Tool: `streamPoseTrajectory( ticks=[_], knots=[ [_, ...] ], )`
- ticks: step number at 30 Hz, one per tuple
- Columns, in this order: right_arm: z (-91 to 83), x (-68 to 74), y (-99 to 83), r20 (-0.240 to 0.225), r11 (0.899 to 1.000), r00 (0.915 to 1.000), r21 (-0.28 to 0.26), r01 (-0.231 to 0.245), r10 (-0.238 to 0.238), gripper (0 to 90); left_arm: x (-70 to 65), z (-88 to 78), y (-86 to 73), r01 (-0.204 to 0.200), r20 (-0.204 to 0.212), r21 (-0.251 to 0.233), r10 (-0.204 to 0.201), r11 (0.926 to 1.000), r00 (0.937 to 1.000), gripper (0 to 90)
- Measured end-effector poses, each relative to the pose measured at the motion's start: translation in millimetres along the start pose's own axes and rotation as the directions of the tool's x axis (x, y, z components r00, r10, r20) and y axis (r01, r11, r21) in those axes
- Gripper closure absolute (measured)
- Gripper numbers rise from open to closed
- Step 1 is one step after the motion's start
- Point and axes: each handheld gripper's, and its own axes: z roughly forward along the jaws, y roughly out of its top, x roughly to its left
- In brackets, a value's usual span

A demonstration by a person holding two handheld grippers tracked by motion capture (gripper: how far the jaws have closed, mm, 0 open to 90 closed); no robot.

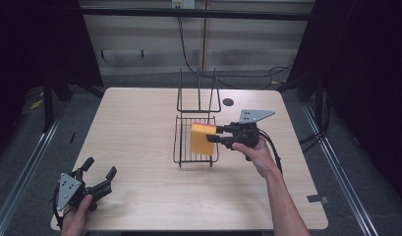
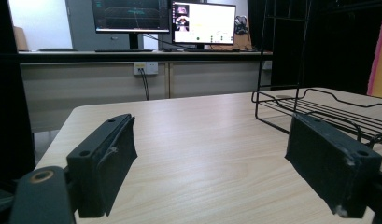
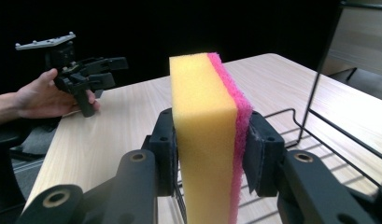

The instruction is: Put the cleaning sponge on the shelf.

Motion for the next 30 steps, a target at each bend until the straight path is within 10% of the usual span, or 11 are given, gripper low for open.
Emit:
streamPoseTrajectory(
  ticks=[30],
  knots=[
    [28.5,-12.7,-19.5,-0.060,0.997,0.9982,0.074,0.001,0.004,60.2,0.1,-0.1,0.0,0.000,0.001,-0.001,0.000,1.0000,1.0000,15.6]
  ],
)
